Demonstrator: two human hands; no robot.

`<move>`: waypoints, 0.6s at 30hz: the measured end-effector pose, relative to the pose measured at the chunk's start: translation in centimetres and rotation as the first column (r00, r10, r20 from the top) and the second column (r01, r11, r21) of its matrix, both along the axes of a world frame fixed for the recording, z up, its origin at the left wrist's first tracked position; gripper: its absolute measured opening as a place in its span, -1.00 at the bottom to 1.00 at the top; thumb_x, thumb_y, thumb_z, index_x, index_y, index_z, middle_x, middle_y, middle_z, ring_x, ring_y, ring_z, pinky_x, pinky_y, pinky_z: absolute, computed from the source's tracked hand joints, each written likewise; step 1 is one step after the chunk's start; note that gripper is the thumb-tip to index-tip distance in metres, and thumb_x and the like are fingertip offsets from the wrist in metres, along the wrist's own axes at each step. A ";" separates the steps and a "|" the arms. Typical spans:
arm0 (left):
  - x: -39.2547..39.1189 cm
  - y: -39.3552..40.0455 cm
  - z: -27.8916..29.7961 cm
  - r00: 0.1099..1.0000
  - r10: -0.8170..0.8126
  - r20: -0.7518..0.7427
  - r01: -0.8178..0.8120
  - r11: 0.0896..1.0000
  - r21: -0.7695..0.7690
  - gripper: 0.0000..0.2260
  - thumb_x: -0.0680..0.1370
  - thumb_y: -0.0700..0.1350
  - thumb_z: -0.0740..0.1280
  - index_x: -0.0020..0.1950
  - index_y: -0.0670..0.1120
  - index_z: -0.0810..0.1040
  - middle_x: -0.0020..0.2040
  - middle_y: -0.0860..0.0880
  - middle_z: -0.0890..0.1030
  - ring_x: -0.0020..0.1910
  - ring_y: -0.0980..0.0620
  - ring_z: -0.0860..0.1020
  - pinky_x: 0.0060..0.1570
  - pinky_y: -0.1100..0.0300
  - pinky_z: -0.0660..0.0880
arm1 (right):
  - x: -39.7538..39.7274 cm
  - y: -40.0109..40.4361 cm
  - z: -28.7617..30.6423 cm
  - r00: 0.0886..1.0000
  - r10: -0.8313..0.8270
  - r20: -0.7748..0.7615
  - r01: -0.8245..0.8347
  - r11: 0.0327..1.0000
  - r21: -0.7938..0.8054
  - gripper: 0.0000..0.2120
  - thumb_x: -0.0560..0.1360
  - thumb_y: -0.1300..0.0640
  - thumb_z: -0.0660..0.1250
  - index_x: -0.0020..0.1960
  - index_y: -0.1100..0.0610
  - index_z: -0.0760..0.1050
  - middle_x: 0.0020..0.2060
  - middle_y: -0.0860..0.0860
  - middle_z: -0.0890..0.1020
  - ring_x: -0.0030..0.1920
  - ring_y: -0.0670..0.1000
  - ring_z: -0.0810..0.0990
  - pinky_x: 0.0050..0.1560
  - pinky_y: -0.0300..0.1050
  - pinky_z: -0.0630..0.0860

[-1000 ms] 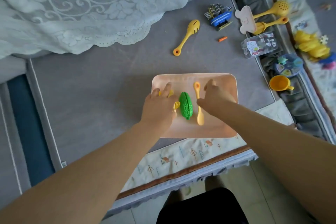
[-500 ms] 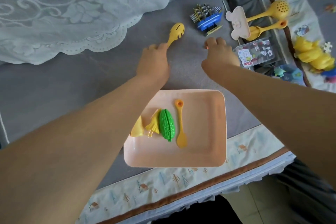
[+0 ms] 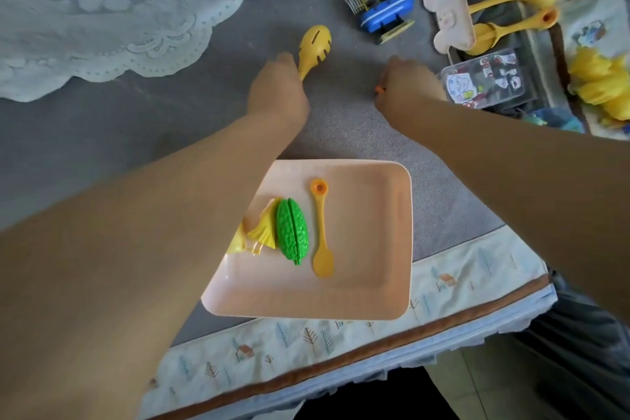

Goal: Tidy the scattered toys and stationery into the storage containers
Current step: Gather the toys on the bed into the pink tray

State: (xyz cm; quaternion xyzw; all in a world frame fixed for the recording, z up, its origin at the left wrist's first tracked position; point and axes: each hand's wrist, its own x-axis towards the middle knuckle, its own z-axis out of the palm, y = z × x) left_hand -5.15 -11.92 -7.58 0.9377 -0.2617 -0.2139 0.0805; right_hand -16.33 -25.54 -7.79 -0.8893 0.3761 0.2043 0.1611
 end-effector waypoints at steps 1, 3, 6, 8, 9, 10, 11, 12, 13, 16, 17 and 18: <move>-0.5 0.4 0.7 1.000 0.015 -0.004 -0.015 0.999 -0.030 -0.77 0.52 -0.26 0.28 0.17 -0.21 0.41 0.11 -0.22 0.55 0.10 -0.25 0.52 -0.13 0.06 0.31 | -0.4 0.3 0.3 0.999 -0.038 0.020 0.038 0.999 0.030 -0.66 0.57 0.21 0.24 0.34 0.22 0.36 0.21 0.22 0.52 0.20 0.24 0.52 0.03 0.04 0.48; -1.5 1.1 2.4 0.998 0.058 -0.003 -0.058 0.994 -0.098 -0.75 0.51 -0.26 0.28 0.18 -0.19 0.38 0.08 -0.21 0.57 0.07 -0.26 0.54 -0.16 0.06 0.31 | -1.1 1.0 1.2 0.986 -0.137 0.097 0.129 0.988 0.081 -0.69 0.57 0.21 0.22 0.31 0.18 0.37 0.18 0.19 0.53 0.15 0.21 0.54 -0.04 0.00 0.46; -3.6 2.4 5.1 0.998 0.063 -0.012 -0.064 0.987 -0.146 -0.70 0.52 -0.26 0.25 0.25 -0.13 0.35 0.09 -0.17 0.58 0.06 -0.24 0.56 -0.17 0.07 0.31 | -2.6 2.5 3.1 0.960 -0.216 0.177 0.196 0.973 0.126 -0.73 0.54 0.20 0.21 0.24 0.12 0.45 0.18 0.16 0.53 0.15 0.19 0.53 -0.04 -0.06 0.40; -5.3 3.5 6.4 0.999 0.030 -0.028 -0.034 0.988 -0.154 -0.68 0.54 -0.27 0.23 0.29 -0.14 0.35 0.13 -0.18 0.56 0.10 -0.24 0.55 -0.15 0.06 0.32 | -3.8 3.7 4.4 0.952 -0.230 0.201 0.205 0.969 0.134 -0.73 0.52 0.21 0.22 0.20 0.11 0.48 0.16 0.16 0.55 0.15 0.19 0.53 -0.02 -0.08 0.40; -6.3 4.2 6.8 0.999 0.023 -0.032 -0.028 0.985 -0.170 -0.66 0.53 -0.28 0.22 0.30 -0.14 0.35 0.16 -0.18 0.55 0.11 -0.24 0.54 -0.12 0.05 0.33 | -4.5 4.6 5.0 0.952 -0.228 0.205 0.202 0.969 0.143 -0.73 0.51 0.21 0.22 0.19 0.11 0.49 0.15 0.16 0.55 0.15 0.20 0.53 -0.02 -0.09 0.40; -7.4 5.1 7.4 0.999 0.027 -0.045 -0.036 0.978 -0.206 -0.64 0.51 -0.29 0.22 0.30 -0.14 0.36 0.17 -0.18 0.54 0.13 -0.24 0.53 -0.09 0.05 0.36 | -5.4 5.5 5.6 0.951 -0.229 0.210 0.199 0.968 0.153 -0.73 0.51 0.21 0.22 0.19 0.10 0.49 0.15 0.15 0.56 0.15 0.20 0.53 -0.03 -0.09 0.39; -8.5 5.9 8.0 0.997 0.032 -0.075 -0.050 0.963 -0.263 -0.63 0.48 -0.28 0.21 0.29 -0.13 0.39 0.17 -0.17 0.54 0.12 -0.24 0.53 -0.04 0.05 0.40 | -6.2 6.4 6.1 0.948 -0.234 0.215 0.200 0.965 0.170 -0.73 0.51 0.21 0.22 0.19 0.10 0.50 0.15 0.15 0.56 0.15 0.20 0.53 -0.04 -0.10 0.39; -9.5 6.5 8.3 0.994 0.030 -0.105 -0.061 0.947 -0.314 -0.63 0.46 -0.26 0.19 0.26 -0.13 0.41 0.14 -0.17 0.55 0.10 -0.23 0.54 -0.01 0.04 0.42 | -7.0 7.2 6.4 0.945 -0.239 0.223 0.200 0.962 0.186 -0.74 0.51 0.20 0.22 0.18 0.10 0.50 0.14 0.14 0.56 0.14 0.19 0.54 -0.05 -0.10 0.39; -10.5 7.1 8.6 0.994 0.021 -0.110 -0.057 0.940 -0.336 -0.65 0.45 -0.24 0.18 0.23 -0.13 0.44 0.11 -0.17 0.56 0.07 -0.23 0.54 -0.02 0.04 0.43 | -8.0 8.0 6.7 0.942 -0.241 0.234 0.198 0.961 0.192 -0.74 0.51 0.20 0.21 0.17 0.10 0.50 0.13 0.14 0.56 0.12 0.20 0.54 -0.06 -0.10 0.39; -12.9 8.6 9.4 0.998 -0.016 -0.055 0.002 0.971 -0.238 -0.79 0.55 -0.20 0.20 0.16 -0.16 0.49 0.09 -0.17 0.54 0.04 -0.18 0.54 -0.10 0.05 0.38 | -10.7 10.3 7.2 0.938 -0.254 0.238 0.208 0.958 0.199 -0.77 0.52 0.16 0.19 0.16 0.10 0.48 0.11 0.14 0.58 0.09 0.21 0.55 -0.08 -0.08 0.39; -13.2 8.9 9.4 0.998 -0.035 -0.042 0.025 0.977 -0.211 -0.82 0.58 -0.17 0.19 0.12 -0.17 0.50 0.07 -0.17 0.55 0.03 -0.18 0.54 -0.14 0.05 0.36 | -11.2 10.7 7.2 0.940 -0.254 0.229 0.211 0.957 0.198 -0.76 0.53 0.16 0.18 0.16 0.10 0.47 0.10 0.14 0.58 0.07 0.22 0.55 -0.09 -0.07 0.39; -13.8 9.4 9.5 0.996 -0.074 -0.041 0.065 0.982 -0.178 -0.82 0.60 -0.14 0.19 0.08 -0.19 0.52 0.05 -0.18 0.56 0.03 -0.20 0.54 -0.19 0.08 0.32 | -11.9 11.3 7.4 0.945 -0.247 0.214 0.207 0.959 0.193 -0.76 0.52 0.16 0.17 0.17 0.10 0.46 0.08 0.14 0.58 0.03 0.22 0.54 -0.11 -0.07 0.39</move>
